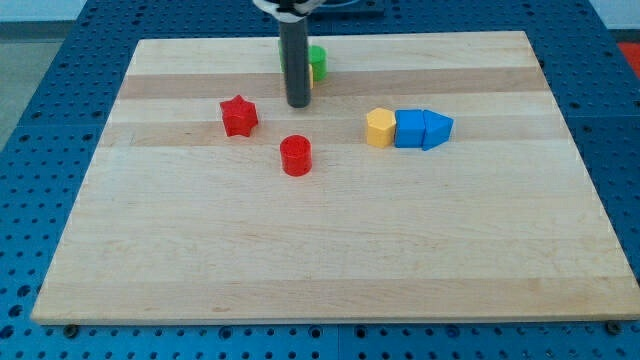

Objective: Point your arm towards yellow heart

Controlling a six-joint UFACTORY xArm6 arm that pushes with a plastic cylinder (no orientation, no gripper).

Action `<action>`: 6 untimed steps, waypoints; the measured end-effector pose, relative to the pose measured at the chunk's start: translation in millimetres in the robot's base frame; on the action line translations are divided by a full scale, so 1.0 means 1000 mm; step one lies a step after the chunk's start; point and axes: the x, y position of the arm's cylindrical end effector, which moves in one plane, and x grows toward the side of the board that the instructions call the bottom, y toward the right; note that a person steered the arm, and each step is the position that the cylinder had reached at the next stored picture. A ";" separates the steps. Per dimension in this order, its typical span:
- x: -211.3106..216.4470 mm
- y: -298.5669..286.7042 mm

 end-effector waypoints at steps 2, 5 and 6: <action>-0.019 -0.047; -0.053 -0.034; -0.053 -0.021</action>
